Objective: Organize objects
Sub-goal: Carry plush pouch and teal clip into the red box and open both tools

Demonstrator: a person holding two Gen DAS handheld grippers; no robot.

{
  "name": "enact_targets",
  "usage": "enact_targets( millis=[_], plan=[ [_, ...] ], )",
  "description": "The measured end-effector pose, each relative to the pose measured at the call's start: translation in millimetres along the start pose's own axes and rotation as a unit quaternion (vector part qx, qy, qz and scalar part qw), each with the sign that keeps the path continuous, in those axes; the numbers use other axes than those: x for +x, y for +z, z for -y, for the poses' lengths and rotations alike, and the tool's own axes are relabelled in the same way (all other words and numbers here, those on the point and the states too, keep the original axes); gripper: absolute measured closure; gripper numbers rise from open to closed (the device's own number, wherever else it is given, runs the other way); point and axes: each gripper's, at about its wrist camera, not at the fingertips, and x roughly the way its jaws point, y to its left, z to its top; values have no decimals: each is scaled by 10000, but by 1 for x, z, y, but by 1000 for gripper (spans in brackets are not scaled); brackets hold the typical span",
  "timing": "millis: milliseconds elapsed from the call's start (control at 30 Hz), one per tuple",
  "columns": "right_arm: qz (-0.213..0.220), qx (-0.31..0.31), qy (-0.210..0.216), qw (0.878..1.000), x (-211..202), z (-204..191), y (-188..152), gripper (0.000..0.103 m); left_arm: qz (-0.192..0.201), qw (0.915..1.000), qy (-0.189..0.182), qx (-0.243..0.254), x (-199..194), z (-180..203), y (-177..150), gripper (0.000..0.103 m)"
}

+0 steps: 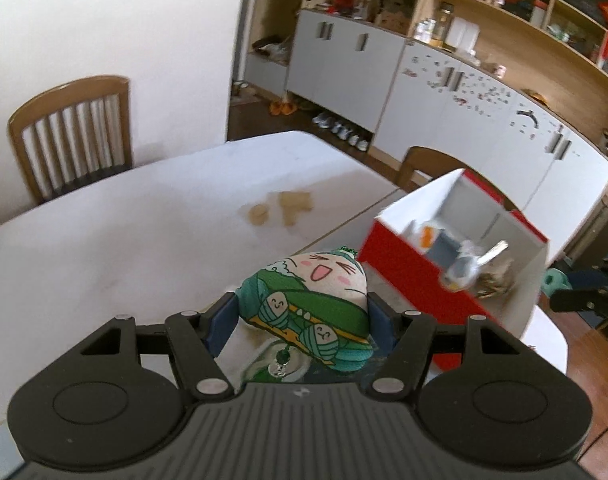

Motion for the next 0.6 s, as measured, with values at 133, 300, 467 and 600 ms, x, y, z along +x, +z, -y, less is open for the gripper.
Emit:
enact_targets(
  millis=[133,300,467,600],
  plan=[
    [120,19,-55,9999,-7,22,3,69,34,9998,-126,144,4,27,14,35],
    [204,-13,-84,9998,-8,50,9,69,85,9989,-163,422,11,70,31,35],
    [192,-125,-53,9997,-2,81,19,69,89,9983,-220,532,24,106,47,35],
    [157,-187,-42,9997,6,106,28,69,76,9980,-258,575,41,135,58,35]
  ],
)
